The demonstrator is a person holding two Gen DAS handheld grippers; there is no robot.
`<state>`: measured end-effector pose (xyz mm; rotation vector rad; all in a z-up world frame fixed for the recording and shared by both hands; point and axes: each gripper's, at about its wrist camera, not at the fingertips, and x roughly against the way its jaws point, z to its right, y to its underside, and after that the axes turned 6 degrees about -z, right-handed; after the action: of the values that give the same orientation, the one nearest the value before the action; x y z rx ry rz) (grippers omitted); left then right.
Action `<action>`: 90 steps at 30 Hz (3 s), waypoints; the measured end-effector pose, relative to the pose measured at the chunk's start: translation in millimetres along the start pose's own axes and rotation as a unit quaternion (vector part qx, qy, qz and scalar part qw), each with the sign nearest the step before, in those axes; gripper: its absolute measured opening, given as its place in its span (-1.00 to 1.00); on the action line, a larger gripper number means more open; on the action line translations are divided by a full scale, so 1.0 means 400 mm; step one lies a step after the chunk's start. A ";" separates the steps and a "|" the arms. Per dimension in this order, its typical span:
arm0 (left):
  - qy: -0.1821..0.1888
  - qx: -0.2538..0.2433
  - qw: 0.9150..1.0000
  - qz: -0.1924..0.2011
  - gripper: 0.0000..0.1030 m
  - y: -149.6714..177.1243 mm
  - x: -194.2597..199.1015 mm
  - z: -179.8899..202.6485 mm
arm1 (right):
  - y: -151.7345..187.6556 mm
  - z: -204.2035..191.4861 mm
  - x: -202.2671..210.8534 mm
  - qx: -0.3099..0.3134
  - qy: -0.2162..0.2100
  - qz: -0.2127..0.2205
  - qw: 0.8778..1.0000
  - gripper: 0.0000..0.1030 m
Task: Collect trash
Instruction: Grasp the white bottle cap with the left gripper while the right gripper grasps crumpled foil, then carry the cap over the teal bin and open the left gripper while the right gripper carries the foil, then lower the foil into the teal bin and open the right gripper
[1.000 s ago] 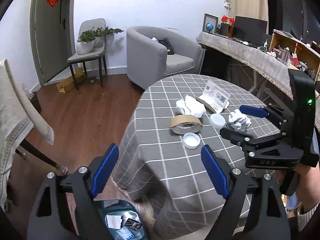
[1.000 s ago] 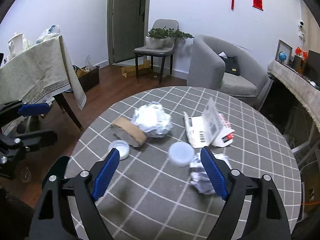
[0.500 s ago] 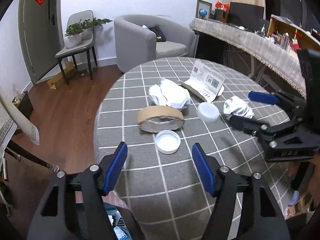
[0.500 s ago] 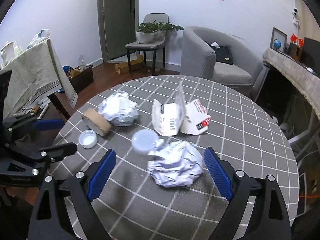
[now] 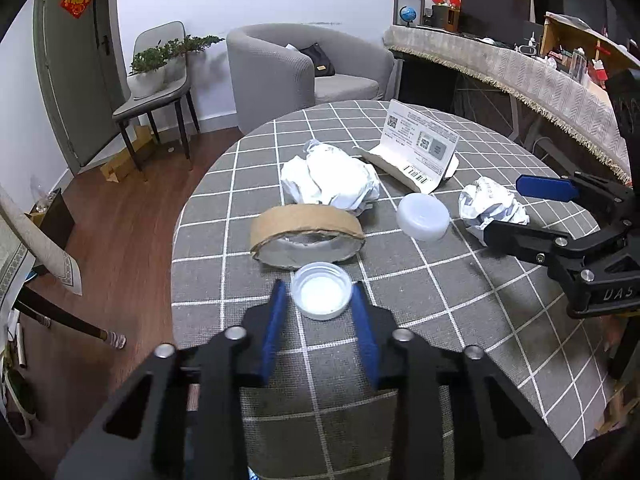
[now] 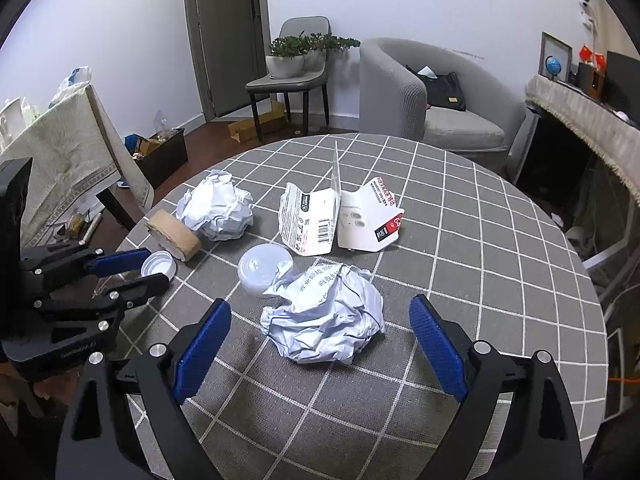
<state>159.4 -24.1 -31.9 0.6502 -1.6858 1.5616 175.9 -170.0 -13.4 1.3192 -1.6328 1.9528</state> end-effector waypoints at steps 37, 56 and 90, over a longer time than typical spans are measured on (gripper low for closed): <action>-0.019 0.038 0.999 0.011 -0.37 0.190 0.166 -0.188 | -0.015 -0.221 0.057 -0.004 -0.012 0.036 0.999 0.15; -0.043 0.092 0.992 -0.072 -0.37 0.404 0.126 -0.384 | 0.000 -0.563 -0.019 0.059 -0.116 0.008 0.992 0.15; -0.031 0.131 0.987 -0.086 0.26 0.505 0.132 -0.535 | 0.028 -0.766 -0.234 0.099 -0.119 -0.091 0.984 0.15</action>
<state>7.6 219.5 -115.7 0.9616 -1.4377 1.6657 77.9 128.8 -76.5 1.7712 -1.3804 1.9486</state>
